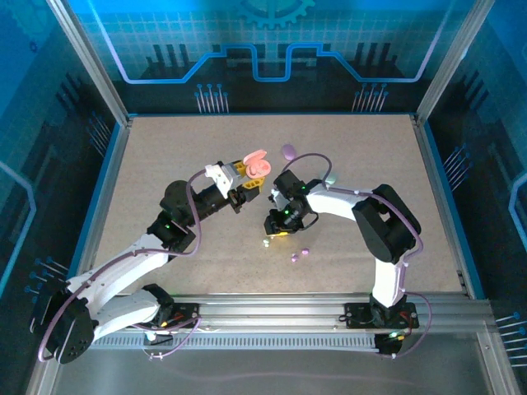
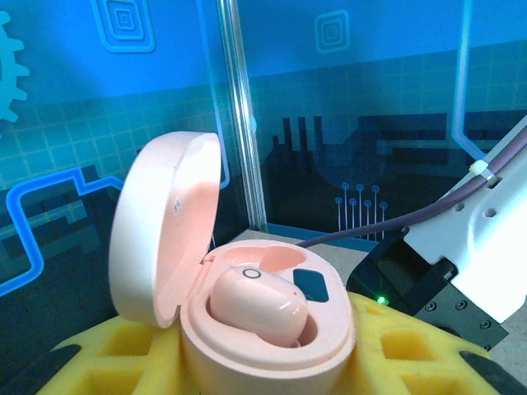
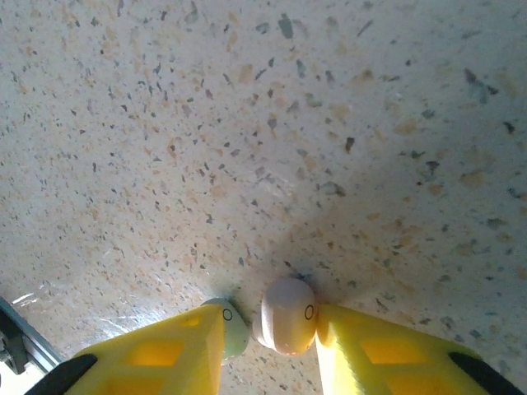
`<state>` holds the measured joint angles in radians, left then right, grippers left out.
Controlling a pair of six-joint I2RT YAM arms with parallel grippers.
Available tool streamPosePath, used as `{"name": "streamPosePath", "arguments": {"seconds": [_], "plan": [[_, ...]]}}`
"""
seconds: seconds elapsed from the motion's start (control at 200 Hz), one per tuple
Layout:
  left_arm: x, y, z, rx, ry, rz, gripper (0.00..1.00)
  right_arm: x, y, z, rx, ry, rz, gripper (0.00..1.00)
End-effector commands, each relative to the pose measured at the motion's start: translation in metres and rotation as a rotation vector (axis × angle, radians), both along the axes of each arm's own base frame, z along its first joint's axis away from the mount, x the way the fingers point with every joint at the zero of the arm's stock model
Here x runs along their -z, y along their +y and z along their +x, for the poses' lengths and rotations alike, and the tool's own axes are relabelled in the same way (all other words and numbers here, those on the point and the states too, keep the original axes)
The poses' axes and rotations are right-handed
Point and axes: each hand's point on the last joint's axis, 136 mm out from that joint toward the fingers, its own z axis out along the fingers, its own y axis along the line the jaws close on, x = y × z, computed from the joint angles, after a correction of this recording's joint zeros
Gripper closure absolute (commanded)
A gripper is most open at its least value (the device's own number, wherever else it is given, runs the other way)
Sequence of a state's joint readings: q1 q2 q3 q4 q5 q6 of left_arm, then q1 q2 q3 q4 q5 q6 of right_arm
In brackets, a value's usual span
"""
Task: Insert the wireless bluetooth earbuds into the charging case
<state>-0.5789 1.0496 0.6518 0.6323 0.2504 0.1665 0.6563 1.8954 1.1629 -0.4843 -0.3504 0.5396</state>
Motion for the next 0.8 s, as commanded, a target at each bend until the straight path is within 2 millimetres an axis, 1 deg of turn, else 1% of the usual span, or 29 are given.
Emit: {"name": "streamPosePath", "arguments": {"seconds": [0.0, 0.415, 0.795], "plan": [[-0.017, 0.000, -0.003, 0.001, -0.043, -0.024, 0.71, -0.005, 0.010, -0.004, -0.012, 0.006, 0.028, 0.63], [-0.015, 0.000, -0.002, -0.003, -0.040, -0.021, 0.72, -0.014, 0.025, 0.000, -0.022, -0.018, 0.044, 0.63], [-0.013, 0.001, -0.002, -0.008, -0.042, -0.018, 0.71, -0.013, 0.037, -0.003, -0.053, 0.008, 0.058, 0.63]]}}
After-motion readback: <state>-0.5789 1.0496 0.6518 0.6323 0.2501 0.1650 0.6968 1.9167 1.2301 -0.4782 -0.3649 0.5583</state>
